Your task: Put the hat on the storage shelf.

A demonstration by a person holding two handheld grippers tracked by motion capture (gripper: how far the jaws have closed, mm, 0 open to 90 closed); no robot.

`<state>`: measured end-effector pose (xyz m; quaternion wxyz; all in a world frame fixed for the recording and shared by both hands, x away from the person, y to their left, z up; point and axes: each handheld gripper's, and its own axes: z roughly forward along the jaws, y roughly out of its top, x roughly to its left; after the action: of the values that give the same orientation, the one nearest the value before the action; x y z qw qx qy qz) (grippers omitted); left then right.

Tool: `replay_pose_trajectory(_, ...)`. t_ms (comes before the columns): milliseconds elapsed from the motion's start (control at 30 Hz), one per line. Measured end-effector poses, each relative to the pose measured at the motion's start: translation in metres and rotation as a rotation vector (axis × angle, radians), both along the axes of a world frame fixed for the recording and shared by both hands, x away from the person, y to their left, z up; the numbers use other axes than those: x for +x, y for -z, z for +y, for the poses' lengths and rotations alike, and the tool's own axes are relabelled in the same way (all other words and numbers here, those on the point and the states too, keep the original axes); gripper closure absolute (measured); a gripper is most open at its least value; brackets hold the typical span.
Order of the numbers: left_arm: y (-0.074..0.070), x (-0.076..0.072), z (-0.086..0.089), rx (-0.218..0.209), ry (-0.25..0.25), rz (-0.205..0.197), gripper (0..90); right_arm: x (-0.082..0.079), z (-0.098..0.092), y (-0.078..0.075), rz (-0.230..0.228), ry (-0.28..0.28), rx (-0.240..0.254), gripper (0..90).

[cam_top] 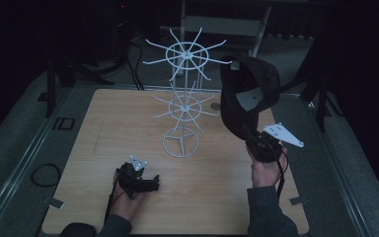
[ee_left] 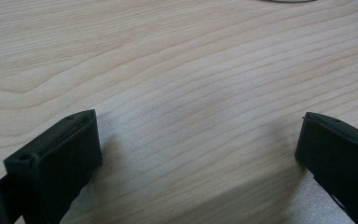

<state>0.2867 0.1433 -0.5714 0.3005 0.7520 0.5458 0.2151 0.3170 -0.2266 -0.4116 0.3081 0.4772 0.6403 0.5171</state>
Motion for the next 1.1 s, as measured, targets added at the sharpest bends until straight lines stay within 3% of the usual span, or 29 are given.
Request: replay_pose_trajectory(1100, 0.000, 0.000, 0.000, 0.000, 0.006, 0.000, 0.1, 0.003, 0.007, -0.016, -0.043, -0.003, -0.016, 86.6)
